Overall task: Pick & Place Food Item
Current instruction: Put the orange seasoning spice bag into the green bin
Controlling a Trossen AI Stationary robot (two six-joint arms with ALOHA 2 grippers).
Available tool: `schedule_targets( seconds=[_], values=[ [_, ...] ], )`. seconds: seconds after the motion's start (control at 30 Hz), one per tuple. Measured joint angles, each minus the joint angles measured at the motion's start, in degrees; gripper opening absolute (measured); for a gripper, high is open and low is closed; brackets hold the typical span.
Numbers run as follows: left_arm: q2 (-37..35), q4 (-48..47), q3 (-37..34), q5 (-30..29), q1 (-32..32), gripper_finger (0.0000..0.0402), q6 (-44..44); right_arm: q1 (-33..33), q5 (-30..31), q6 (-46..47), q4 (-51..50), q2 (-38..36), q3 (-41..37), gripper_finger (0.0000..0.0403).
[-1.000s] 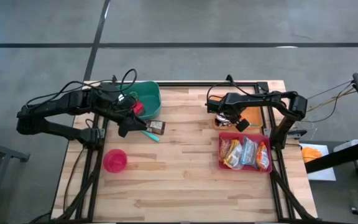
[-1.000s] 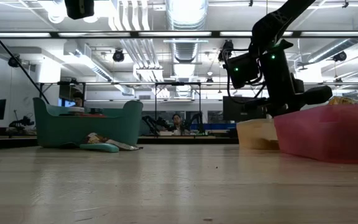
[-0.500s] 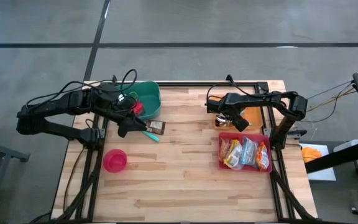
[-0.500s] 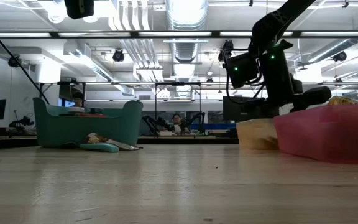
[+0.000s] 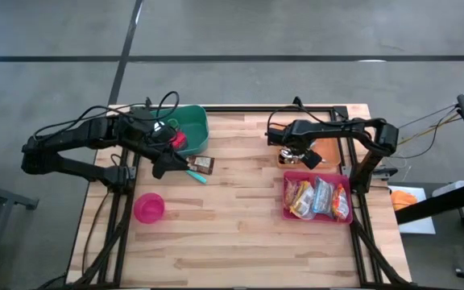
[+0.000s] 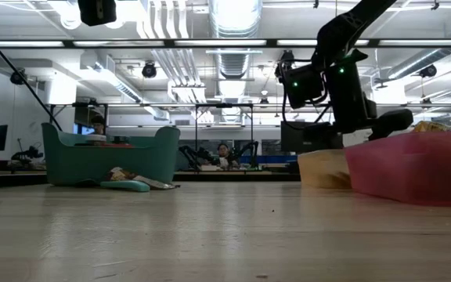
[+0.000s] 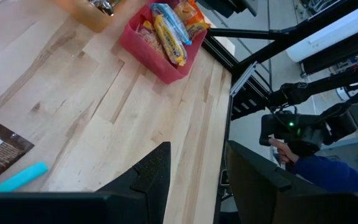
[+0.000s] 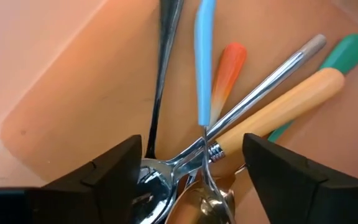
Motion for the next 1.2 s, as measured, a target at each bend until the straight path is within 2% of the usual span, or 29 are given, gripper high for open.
schedule_targets(
  seconds=[0.2, 0.33, 0.6, 0.73, 0.87, 1.2],
  values=[
    [0.04, 0.04, 0.00, 0.00, 0.00, 0.0153, -0.52, 0.02, 0.48, -1.36, -0.01, -0.09, 1.09, 0.0298],
    [0.04, 0.11, 0.00, -0.02, 0.00, 0.0153, -4.68, 0.04, 2.90, -5.17, -0.21, -0.13, 2.34, 0.0299],
    [0.04, 0.12, 0.00, -0.69, 0.00, 0.0153, -4.48, 0.77, 10.82, -25.65, -0.43, -0.22, 7.57, 0.0299],
    [0.19, -1.10, 0.00, -2.50, 0.00, 0.0153, -2.03, 3.65, 13.92, -40.61, -0.23, -0.22, 10.09, 0.0299],
    [0.92, -0.81, -1.78, -3.80, 0.08, 0.0153, -1.23, 7.52, 14.16, -52.52, -0.23, -0.22, 12.24, 0.0299],
    [8.45, 1.36, -11.47, -10.56, 2.84, 0.0153, -10.54, 16.15, 15.80, -54.47, -0.05, -0.22, 16.46, 0.0299]
  ],
)
